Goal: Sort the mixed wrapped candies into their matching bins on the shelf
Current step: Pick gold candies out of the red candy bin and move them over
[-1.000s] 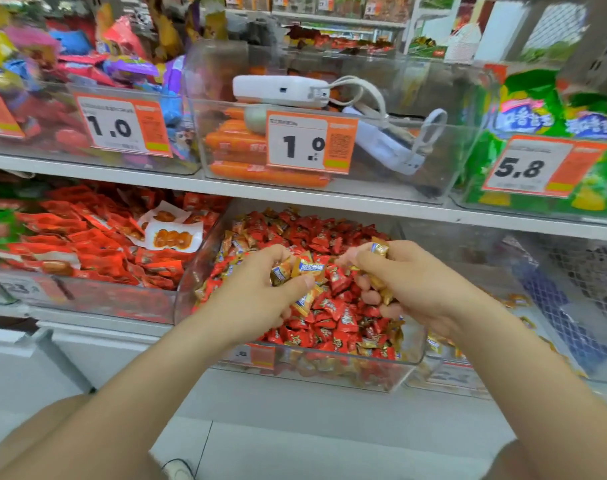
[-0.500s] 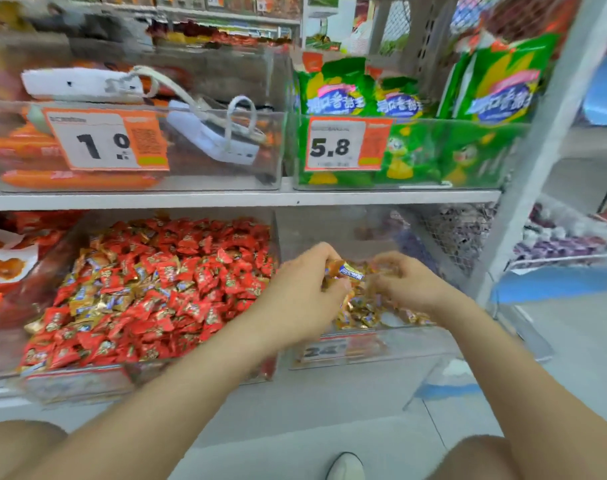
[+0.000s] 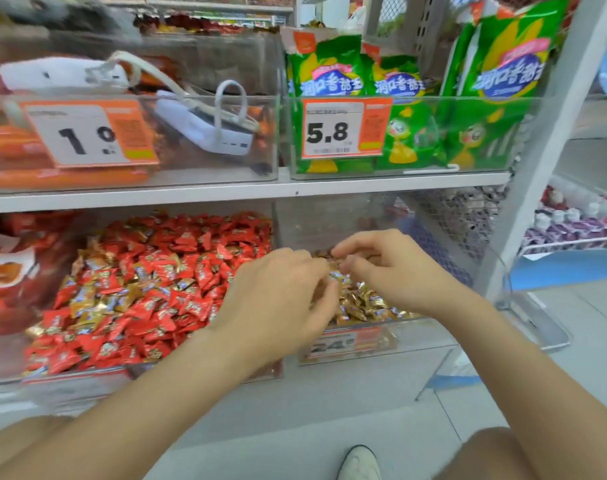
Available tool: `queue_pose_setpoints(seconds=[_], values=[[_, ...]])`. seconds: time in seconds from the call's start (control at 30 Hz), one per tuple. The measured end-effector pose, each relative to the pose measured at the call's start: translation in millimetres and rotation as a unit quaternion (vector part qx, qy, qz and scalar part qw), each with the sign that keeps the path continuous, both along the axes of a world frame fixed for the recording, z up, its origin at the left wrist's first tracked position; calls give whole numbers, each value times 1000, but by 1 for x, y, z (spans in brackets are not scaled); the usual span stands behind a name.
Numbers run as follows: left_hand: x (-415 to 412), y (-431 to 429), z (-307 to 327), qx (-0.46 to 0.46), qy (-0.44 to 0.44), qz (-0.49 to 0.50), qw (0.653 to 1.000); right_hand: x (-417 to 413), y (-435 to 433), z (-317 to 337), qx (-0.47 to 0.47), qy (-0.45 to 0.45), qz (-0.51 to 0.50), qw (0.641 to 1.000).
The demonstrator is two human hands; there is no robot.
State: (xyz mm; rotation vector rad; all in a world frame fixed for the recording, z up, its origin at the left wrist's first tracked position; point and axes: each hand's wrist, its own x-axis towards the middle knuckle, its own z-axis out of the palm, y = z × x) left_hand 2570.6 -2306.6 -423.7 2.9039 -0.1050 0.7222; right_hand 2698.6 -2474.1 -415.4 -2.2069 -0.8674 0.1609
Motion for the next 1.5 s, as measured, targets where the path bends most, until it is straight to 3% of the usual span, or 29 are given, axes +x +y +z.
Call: queue_pose_setpoints(seconds=[0.07,0.17,0.3,0.4,0.6,0.73,0.87,0.97,1.07,1.17,1.27,1.5], values=[[-27,29,7,-25,-40,70,996,-23,23,11,0,-27,32,999],[-51,85,9,-65,-20,179,981,-57,64,24,3,-73,87,993],[-77,149,2,-24,123,353,927,-88,127,20,-29,-114,156,981],[-92,173,-6,-76,219,403,885,-96,175,8,-49,-171,183,967],[-88,204,-4,-306,297,322,845,-88,252,-9,-113,-228,158,954],[-76,222,-5,-290,312,326,844,-87,275,-22,-216,-183,236,930],[-70,227,-14,-293,310,324,844,-88,282,-19,-302,-233,209,901],[-73,235,-20,-371,266,280,845,-87,288,-15,-315,-211,183,907],[-76,234,-23,-411,227,229,853,-85,289,-15,-244,-135,245,929],[-79,233,-21,-400,192,197,874,-79,275,-12,-139,-66,251,956],[-84,234,-15,-357,183,146,904,-75,256,-7,-98,-87,235,963],[-92,229,-15,-247,204,78,944,-69,221,-5,-156,-151,156,964]])
